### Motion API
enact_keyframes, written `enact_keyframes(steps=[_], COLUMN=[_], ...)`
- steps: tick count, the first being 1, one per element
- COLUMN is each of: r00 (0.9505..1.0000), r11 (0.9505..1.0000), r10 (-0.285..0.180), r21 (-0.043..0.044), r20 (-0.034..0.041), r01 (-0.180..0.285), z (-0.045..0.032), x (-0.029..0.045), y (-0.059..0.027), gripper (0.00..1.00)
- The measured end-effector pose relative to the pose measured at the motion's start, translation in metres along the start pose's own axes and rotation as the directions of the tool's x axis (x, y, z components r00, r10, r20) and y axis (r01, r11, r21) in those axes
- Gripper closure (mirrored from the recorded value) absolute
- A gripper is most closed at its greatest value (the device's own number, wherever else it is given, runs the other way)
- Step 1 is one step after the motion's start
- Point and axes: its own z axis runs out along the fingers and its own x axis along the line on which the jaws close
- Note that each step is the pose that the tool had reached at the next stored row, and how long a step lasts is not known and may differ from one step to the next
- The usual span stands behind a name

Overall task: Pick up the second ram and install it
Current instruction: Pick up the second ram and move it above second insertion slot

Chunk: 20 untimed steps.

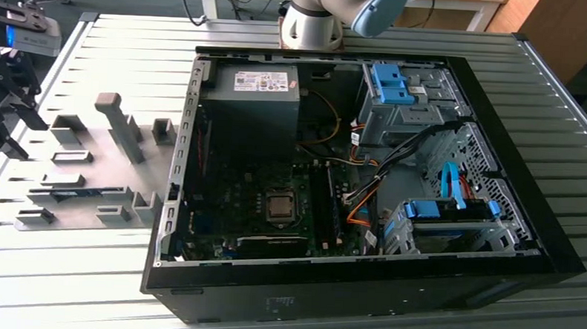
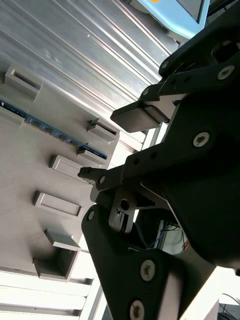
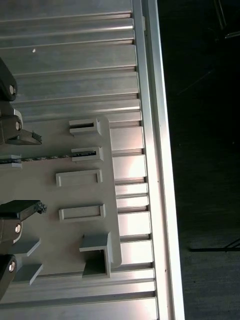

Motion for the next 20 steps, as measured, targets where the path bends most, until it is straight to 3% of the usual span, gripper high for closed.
enact_keyframes(steps=[20], r00=[0.9999], r11=[0.9999], r10=[-0.017], r21=[0.0016], r20=[0.0000], r01=[0.017], z=[0.0089], x=[0.0028], y=[-0.0005], gripper=[0.45])
